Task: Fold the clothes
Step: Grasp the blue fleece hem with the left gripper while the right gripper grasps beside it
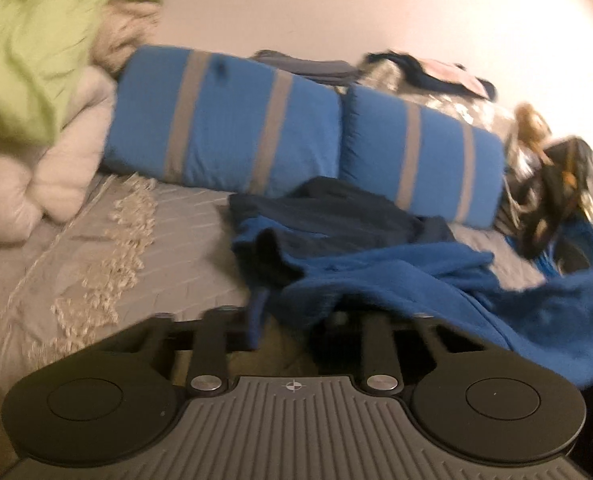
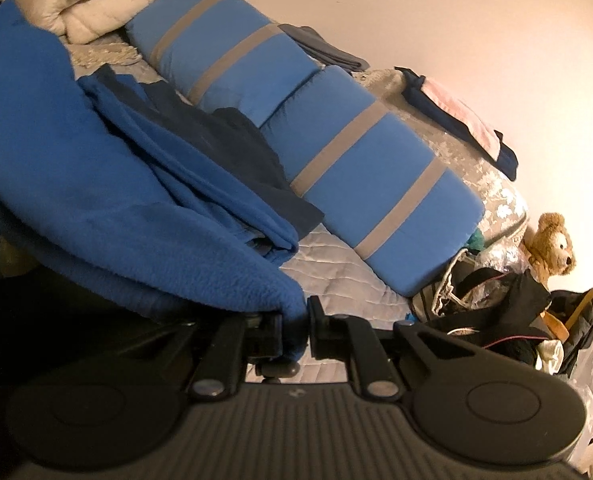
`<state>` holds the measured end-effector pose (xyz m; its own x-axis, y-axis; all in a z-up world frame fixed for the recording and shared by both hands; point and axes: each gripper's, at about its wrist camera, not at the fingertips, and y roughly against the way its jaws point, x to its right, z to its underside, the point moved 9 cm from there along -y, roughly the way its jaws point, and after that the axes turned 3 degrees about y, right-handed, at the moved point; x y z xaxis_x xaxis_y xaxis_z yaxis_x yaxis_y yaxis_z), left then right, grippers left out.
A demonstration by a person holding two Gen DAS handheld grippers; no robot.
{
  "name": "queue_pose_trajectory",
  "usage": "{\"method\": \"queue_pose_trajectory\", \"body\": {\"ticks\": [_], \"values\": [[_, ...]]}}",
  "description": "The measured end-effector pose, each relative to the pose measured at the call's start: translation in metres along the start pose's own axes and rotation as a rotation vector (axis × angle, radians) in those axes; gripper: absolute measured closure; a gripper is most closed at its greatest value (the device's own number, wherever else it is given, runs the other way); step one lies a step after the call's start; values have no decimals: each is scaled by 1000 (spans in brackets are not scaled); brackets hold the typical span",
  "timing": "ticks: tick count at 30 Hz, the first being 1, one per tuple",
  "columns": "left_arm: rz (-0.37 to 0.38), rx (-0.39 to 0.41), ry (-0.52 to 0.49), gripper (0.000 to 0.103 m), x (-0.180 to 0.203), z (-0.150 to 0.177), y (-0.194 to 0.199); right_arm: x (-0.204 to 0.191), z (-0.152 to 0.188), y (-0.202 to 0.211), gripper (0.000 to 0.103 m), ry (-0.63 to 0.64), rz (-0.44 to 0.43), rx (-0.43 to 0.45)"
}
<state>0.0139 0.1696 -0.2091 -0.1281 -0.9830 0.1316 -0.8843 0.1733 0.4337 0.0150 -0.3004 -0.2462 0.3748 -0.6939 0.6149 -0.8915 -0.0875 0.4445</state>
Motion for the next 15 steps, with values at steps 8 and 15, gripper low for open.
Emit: {"method": "queue_pose_trajectory", "body": {"ticks": [8,15], "values": [[-97,5,-288,85,15,-19,22,18,-1,4,85,20,28,-8],[-156,-49,-529,85,26,-27,27,30,-12,12,78,140,41,-5]]}}
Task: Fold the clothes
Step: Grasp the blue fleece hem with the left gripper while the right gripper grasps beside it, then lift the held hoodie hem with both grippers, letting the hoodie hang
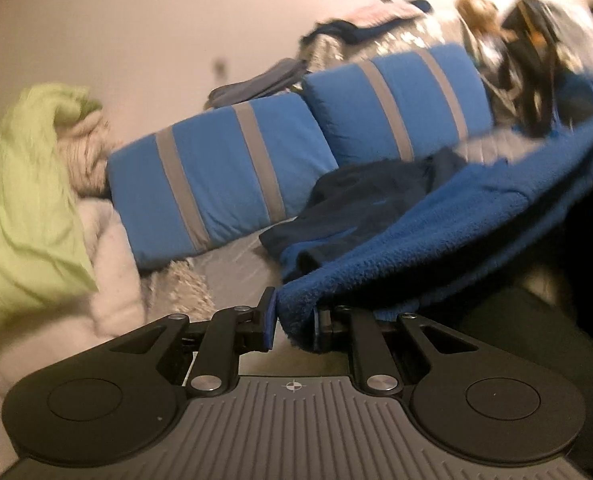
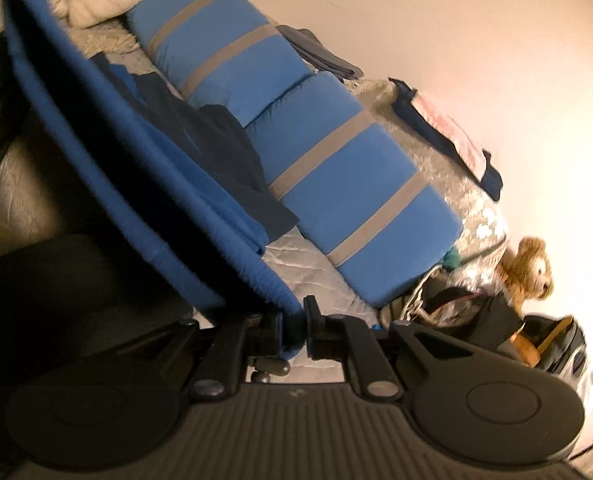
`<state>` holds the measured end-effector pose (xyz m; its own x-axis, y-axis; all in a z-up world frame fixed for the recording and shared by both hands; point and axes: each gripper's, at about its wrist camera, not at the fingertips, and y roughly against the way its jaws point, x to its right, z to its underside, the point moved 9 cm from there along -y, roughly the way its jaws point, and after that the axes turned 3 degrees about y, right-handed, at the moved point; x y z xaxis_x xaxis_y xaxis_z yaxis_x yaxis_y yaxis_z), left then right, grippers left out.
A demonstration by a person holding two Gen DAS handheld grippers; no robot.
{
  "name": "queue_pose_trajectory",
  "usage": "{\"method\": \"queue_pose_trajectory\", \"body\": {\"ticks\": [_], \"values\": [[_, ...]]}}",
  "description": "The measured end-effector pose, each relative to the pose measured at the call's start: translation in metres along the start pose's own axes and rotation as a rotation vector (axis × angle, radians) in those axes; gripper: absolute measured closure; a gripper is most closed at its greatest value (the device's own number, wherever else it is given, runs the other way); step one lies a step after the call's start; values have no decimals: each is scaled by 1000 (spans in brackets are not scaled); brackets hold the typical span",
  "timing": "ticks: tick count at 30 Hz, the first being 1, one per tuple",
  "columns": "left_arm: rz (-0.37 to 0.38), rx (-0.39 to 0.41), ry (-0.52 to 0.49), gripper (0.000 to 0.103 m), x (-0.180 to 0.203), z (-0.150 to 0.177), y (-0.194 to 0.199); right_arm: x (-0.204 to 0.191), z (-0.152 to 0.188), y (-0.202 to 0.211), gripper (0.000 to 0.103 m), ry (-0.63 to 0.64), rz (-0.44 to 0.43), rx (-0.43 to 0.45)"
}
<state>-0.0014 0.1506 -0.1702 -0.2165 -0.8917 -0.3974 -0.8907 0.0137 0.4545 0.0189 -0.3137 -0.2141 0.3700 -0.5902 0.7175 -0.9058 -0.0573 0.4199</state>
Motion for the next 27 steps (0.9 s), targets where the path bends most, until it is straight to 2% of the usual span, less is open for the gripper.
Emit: {"method": "queue_pose_trajectory", "body": {"ticks": [5,9,13,18,27], "values": [[-25,-59,-191,85,13,-2,-3,4,-5,2,78,120,-22,-14],[2,-113,-316,85,19,0,-9,2,-5,-2,77,222,-76,-33],[89,-177,-411,85,22,3,-14,0,-5,-11,78,328,-170,-58],[192,-246,-438,85,17,4,-24,10,-15,-22,78,414,-295,-82],[300,-305,-461,85,3,-9,-53,23,-32,-46,80,468,-479,-133]]}}
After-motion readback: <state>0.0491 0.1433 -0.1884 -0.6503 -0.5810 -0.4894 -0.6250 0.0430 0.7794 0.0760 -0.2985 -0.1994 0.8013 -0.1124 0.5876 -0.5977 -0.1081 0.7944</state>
